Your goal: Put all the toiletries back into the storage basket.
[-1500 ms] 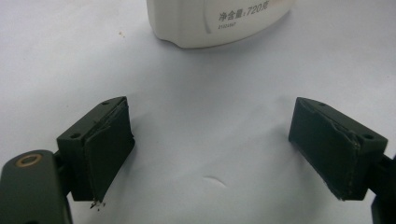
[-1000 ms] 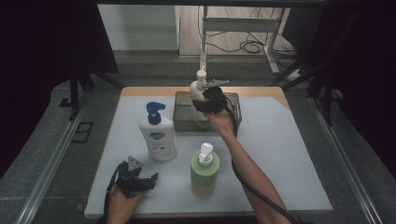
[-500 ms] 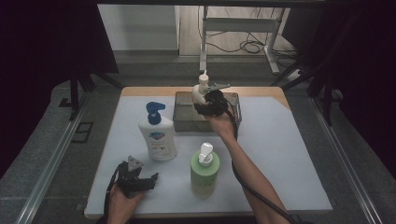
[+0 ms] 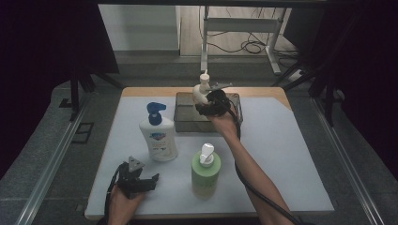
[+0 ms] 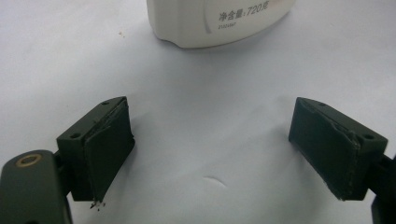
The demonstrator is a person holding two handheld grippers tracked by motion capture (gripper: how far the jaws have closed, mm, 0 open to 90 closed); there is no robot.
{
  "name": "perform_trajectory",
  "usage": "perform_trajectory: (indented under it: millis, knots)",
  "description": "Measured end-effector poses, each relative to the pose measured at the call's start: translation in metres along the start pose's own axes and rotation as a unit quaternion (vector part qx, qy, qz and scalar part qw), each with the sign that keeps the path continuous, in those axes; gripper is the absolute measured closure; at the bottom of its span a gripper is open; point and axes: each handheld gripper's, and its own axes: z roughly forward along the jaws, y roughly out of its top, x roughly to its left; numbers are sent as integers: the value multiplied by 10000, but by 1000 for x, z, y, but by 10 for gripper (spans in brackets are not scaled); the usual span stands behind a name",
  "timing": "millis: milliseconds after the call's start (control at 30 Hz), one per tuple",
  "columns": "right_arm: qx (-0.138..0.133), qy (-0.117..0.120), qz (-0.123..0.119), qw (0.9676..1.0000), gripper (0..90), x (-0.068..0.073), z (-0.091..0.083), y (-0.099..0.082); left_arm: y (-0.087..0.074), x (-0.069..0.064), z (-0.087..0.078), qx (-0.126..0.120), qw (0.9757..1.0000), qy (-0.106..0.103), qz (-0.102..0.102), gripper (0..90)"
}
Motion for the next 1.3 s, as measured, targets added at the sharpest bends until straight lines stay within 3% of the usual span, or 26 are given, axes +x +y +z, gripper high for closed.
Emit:
perform_trajectory:
  millis: [833, 1300]
  knots:
    - [-80, 200, -170, 9996, 344, -7, -50, -25, 0, 0, 0, -23, 10000, 0, -8, 130]
    - [74, 194, 4, 9998, 470, -23, -59, -35, 0, 0, 0, -17, 10000, 3, -7, 130]
